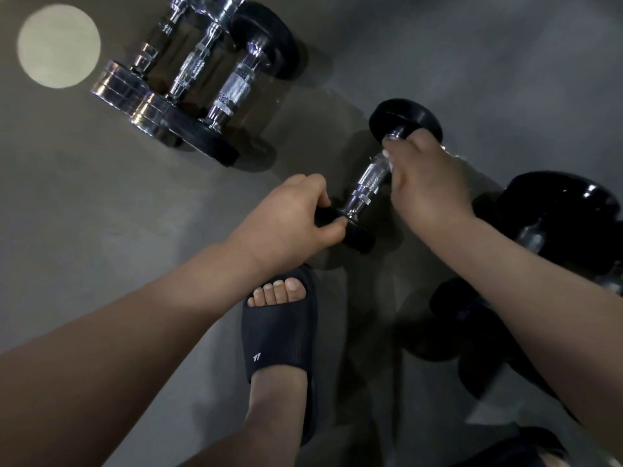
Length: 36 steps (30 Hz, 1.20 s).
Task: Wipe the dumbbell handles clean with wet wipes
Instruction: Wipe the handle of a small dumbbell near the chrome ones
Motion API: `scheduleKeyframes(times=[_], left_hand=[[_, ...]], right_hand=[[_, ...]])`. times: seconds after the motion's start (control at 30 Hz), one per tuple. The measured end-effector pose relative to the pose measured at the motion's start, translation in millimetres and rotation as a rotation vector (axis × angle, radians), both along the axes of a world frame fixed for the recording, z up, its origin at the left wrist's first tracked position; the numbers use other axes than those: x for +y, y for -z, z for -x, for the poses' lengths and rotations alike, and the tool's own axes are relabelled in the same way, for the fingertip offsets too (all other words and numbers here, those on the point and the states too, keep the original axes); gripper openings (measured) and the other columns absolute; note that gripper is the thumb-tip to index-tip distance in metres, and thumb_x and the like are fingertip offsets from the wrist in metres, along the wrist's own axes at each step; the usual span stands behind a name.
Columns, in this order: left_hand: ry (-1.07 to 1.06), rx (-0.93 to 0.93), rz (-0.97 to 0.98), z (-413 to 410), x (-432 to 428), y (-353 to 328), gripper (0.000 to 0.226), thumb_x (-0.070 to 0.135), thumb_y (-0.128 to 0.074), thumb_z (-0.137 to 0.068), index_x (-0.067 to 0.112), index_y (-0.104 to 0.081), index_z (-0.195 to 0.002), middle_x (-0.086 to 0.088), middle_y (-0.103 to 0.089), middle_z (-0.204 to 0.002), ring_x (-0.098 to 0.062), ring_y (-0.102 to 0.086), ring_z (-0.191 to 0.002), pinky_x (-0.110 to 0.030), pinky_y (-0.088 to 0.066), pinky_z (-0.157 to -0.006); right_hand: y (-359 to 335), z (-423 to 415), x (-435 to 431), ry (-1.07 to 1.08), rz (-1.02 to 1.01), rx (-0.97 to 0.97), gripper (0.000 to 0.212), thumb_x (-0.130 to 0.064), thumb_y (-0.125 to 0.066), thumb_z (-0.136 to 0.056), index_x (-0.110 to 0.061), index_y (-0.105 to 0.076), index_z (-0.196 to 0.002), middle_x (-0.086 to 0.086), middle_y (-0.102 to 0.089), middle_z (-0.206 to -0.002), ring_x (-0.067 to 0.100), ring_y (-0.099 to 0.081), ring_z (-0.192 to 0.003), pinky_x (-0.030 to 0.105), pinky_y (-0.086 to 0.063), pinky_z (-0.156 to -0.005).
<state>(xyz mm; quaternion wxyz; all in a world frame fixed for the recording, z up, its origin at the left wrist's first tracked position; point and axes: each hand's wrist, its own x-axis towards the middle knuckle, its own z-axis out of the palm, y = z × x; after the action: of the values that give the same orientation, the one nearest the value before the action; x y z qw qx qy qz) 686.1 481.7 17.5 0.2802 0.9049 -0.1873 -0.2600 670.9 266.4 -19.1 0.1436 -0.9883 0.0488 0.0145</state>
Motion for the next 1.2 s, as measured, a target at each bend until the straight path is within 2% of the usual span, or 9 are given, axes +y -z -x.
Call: scheduleKeyframes(times=[0.1, 0.23, 0.37, 0.47, 0.63, 0.8, 0.97, 1.1, 1.2], left_hand=[[0.0, 0.011, 0.019, -1, 0, 0, 0.03, 0.043, -0.075, -0.081, 0.021, -0.055, -0.087, 0.003, -0.053, -0.091, -0.012, -0.053, -0.079, -0.022, -0.041, -0.07], [-0.006, 0.007, 0.015, 0, 0, 1, 0.03, 0.042, -0.075, -0.082, 0.021, -0.054, -0.087, 0.003, -0.053, -0.091, -0.011, -0.053, -0.078, -0.024, -0.042, -0.07], [-0.018, 0.011, -0.002, -2, 1, 1, 0.03, 0.041, -0.074, -0.081, 0.019, -0.055, -0.088, 0.0, -0.056, -0.093, -0.015, -0.056, -0.083, -0.027, -0.045, -0.074], [-0.011, 0.012, -0.006, -4, 1, 1, 0.031, 0.043, -0.076, -0.079, 0.022, -0.053, -0.084, 0.001, -0.056, -0.091, -0.015, -0.054, -0.082, -0.024, -0.04, -0.07], [0.0, 0.02, -0.004, -2, -1, 2, 0.035, 0.047, -0.079, -0.078, 0.024, -0.054, -0.087, 0.004, -0.055, -0.094, -0.011, -0.054, -0.081, -0.019, -0.04, -0.069], [0.003, 0.009, 0.01, 0, -2, 1, 0.044, 0.049, -0.078, -0.079, 0.022, -0.066, -0.111, 0.005, -0.055, -0.104, -0.01, -0.057, -0.091, -0.022, -0.047, -0.084], [0.019, 0.002, 0.007, 0, -3, 1, 0.041, 0.049, -0.08, -0.078, 0.02, -0.071, -0.105, 0.003, -0.054, -0.101, -0.008, -0.054, -0.084, -0.015, -0.039, -0.076], [0.017, -0.014, 0.023, 1, -5, 3, 0.041, 0.05, -0.081, -0.076, 0.02, -0.071, -0.101, 0.002, -0.054, -0.1, -0.011, -0.058, -0.087, -0.023, -0.046, -0.08], [0.011, -0.024, 0.052, 6, -4, 6, 0.041, 0.051, -0.08, -0.076, 0.021, -0.071, -0.102, 0.004, -0.053, -0.101, -0.013, -0.058, -0.088, -0.028, -0.05, -0.081]], right_hand=[[-2, 4, 0, 0.069, -0.077, 0.001, 0.036, -0.014, -0.047, -0.103, -0.012, -0.056, -0.138, 0.017, -0.054, -0.126, 0.038, -0.056, -0.106, 0.035, -0.038, -0.08], [-2, -1, 1, 0.029, -0.005, 0.018, 0.034, -0.01, -0.049, -0.1, -0.01, -0.059, -0.133, 0.018, -0.053, -0.122, 0.039, -0.057, -0.095, 0.032, -0.035, -0.074], [1, -6, 13, 0.053, -0.03, 0.03, 0.022, -0.001, -0.05, -0.094, -0.002, -0.062, -0.112, 0.017, -0.051, -0.114, 0.034, -0.053, -0.084, 0.031, -0.033, -0.068], [4, 6, 17, -0.038, -0.105, -0.011, 0.016, -0.001, -0.054, -0.091, -0.001, -0.067, -0.101, 0.017, -0.056, -0.106, 0.036, -0.058, -0.08, 0.032, -0.041, -0.063], [-7, 17, -2, -0.429, -0.198, 0.061, 0.019, -0.008, -0.059, -0.094, -0.007, -0.072, -0.107, 0.013, -0.063, -0.101, 0.035, -0.065, -0.081, 0.042, -0.056, -0.068], [-4, 2, -11, -0.167, -0.144, -0.051, 0.03, -0.017, -0.05, -0.094, 0.001, -0.072, -0.103, 0.021, -0.062, -0.098, 0.042, -0.063, -0.077, 0.046, -0.056, -0.066], [-7, 31, 1, -0.482, -0.195, 0.042, 0.029, -0.012, -0.051, -0.093, -0.005, -0.072, -0.112, 0.012, -0.065, -0.101, 0.036, -0.066, -0.078, 0.042, -0.057, -0.063], [-4, 5, -14, -0.219, -0.039, -0.006, 0.022, -0.006, -0.057, -0.093, -0.003, -0.071, -0.11, 0.019, -0.06, -0.1, 0.04, -0.061, -0.075, 0.032, -0.042, -0.061], [0, 4, -9, -0.07, 0.092, 0.004, 0.029, -0.009, -0.053, -0.094, -0.003, -0.066, -0.119, 0.022, -0.057, -0.107, 0.042, -0.06, -0.077, 0.035, -0.036, -0.062]])
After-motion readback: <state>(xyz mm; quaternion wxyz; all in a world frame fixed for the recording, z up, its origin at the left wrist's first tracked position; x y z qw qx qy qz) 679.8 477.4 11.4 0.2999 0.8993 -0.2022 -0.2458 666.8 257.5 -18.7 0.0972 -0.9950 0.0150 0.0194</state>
